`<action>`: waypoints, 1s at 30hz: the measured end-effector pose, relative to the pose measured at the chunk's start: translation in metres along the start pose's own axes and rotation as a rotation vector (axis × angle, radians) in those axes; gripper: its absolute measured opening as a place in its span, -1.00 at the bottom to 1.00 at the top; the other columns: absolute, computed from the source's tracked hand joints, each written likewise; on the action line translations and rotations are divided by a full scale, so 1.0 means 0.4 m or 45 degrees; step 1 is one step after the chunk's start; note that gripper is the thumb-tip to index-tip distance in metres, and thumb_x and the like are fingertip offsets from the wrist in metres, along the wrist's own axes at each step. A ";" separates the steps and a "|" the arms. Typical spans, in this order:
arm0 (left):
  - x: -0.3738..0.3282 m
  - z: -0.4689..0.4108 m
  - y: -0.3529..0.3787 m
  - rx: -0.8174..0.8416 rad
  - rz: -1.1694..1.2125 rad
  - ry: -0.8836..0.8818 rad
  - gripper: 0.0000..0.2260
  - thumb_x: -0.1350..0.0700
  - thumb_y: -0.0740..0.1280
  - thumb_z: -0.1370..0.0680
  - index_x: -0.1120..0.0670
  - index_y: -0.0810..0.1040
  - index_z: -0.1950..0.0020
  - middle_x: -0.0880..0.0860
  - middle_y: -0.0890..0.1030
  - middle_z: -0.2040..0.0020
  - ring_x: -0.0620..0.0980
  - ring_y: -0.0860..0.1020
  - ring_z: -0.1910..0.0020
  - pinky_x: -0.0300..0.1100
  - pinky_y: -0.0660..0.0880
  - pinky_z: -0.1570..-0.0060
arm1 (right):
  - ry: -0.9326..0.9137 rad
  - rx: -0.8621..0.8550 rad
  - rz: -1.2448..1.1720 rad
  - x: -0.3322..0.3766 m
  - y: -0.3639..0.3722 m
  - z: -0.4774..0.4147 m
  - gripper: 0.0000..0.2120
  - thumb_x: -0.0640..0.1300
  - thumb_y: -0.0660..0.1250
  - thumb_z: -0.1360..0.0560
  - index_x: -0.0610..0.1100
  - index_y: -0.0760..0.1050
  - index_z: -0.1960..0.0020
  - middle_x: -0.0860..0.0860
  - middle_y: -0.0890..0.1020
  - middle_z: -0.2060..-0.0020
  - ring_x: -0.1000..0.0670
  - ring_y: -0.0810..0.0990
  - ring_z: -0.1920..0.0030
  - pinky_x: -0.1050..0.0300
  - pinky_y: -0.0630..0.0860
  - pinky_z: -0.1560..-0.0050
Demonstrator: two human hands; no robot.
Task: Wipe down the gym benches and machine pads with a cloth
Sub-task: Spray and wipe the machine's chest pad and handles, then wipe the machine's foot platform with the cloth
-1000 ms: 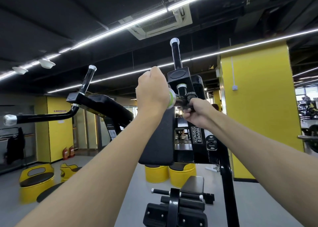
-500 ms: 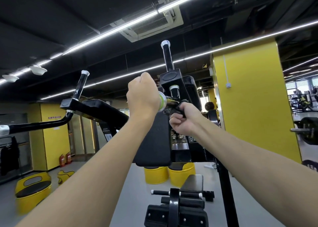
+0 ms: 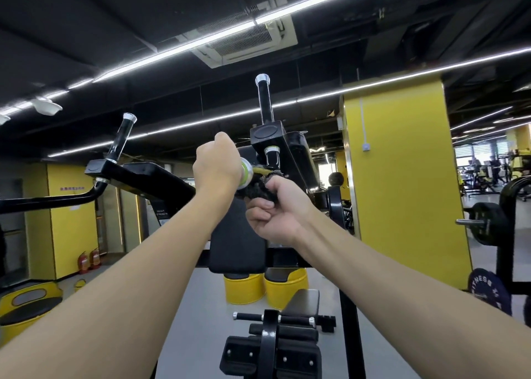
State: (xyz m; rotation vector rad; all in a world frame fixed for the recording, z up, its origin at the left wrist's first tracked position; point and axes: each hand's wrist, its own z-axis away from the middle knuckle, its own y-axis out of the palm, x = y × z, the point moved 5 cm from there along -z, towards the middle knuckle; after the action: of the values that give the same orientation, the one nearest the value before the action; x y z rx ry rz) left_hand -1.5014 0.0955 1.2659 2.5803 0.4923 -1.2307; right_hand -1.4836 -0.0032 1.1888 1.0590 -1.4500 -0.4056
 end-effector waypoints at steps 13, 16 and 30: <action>0.322 0.168 -0.235 0.935 0.364 -0.925 -0.62 -0.15 0.17 -0.52 0.14 0.57 0.18 0.15 0.55 0.34 0.13 0.56 0.44 0.26 0.52 -0.15 | -0.212 -0.216 0.941 -0.306 0.020 0.067 -0.89 -0.31 0.11 -0.46 -0.12 0.32 0.15 -0.04 0.36 0.40 0.05 0.28 0.55 0.26 0.18 0.50; 0.421 0.179 -0.356 1.010 0.436 -1.026 -0.60 -0.19 0.24 -0.57 0.12 0.62 0.02 0.20 0.66 0.12 0.19 0.65 0.23 0.27 0.57 -0.08 | -0.358 -0.384 1.474 -0.450 -0.011 0.022 -0.82 -0.27 0.25 -0.50 -0.20 0.40 -0.10 -0.05 0.54 0.25 0.02 0.52 0.35 0.18 0.42 0.45; 1.227 0.399 -0.663 0.456 0.065 -1.295 -0.88 0.25 0.34 -0.57 0.09 0.49 0.14 0.06 0.58 0.42 -0.02 0.56 0.49 -0.16 0.49 0.39 | 0.451 -0.529 1.907 -1.092 -0.604 -0.011 -0.84 0.01 0.19 -0.64 -0.07 0.40 -0.12 0.01 0.45 0.18 0.16 0.43 0.30 0.35 0.33 0.38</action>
State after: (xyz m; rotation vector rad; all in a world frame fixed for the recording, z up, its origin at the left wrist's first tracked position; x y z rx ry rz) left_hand -1.4307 0.3776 0.7640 1.7667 -0.0215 -2.4898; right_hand -1.4589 0.2161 0.7413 -0.4114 -1.3604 0.5299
